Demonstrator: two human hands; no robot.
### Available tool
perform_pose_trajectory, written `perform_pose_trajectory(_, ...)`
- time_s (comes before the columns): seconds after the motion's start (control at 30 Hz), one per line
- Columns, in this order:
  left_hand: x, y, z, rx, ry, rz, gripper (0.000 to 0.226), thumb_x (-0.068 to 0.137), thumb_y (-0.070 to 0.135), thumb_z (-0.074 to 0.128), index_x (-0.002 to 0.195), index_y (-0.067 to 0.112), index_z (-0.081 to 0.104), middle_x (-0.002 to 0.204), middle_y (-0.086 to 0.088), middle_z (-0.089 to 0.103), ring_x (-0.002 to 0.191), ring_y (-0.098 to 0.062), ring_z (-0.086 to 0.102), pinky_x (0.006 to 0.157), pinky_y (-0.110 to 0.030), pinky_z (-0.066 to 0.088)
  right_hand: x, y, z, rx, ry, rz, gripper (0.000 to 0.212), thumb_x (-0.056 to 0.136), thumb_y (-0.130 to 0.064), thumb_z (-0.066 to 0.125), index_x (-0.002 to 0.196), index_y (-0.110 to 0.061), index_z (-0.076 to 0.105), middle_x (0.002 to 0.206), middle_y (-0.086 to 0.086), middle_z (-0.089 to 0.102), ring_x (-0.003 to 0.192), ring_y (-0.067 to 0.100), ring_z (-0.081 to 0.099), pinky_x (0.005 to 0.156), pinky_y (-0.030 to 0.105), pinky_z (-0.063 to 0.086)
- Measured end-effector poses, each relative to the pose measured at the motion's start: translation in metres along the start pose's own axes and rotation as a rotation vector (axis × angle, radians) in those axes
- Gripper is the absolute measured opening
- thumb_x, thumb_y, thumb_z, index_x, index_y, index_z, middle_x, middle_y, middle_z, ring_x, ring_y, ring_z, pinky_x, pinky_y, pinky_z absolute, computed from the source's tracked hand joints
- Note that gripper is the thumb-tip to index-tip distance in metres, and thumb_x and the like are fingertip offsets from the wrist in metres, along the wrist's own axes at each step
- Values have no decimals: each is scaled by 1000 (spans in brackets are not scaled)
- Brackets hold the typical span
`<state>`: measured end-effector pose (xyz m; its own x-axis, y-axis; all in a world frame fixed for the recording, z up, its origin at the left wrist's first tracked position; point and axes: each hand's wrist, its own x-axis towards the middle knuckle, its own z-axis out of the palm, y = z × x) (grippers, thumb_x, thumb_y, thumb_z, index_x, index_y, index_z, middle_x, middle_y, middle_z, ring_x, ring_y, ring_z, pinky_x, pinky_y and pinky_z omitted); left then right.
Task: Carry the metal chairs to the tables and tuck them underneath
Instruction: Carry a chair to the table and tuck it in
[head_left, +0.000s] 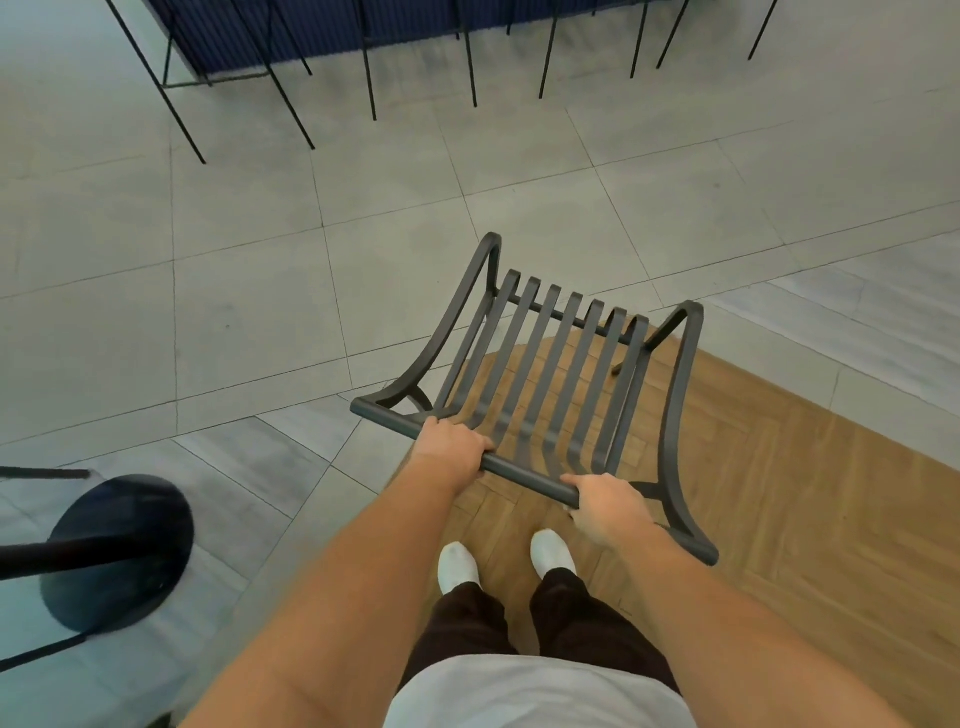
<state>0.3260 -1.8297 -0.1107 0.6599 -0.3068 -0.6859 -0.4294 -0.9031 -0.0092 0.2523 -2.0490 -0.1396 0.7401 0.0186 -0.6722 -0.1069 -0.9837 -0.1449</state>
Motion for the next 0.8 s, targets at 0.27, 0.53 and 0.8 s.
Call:
perform_pose_trajectory(0.27, -23, -3, 29, -125, 15, -147, 30, 108, 39, 48, 137, 39, 56, 122, -3, 68, 122, -31, 58, 107, -47, 39, 9, -11, -14, -145, -36, -117, 54, 101, -20, 53, 151, -40, 45, 126, -1, 66, 112, 23, 64, 95, 38, 55)
perform_pose_trajectory(0.53, -49, -11, 50, -254, 11, -295, 34, 109, 32, 48, 142, 40, 52, 123, -4, 68, 119, -30, 61, 102, -46, 43, 29, -34, -34, -322, -85, -310, 55, 101, -15, 50, 149, -39, 46, 125, -1, 66, 112, 24, 64, 94, 40, 55)
perform_pose_trajectory(0.8, -76, -12, 69, -392, 14, -450, 35, 109, 32, 50, 144, 37, 51, 119, -3, 68, 111, -27, 65, 85, -39, 47, 53, -66, -48, -490, -120, -514, 58, 102, -10, 42, 150, -42, 44, 129, 1, 63, 116, 24, 62, 97, 39, 53)
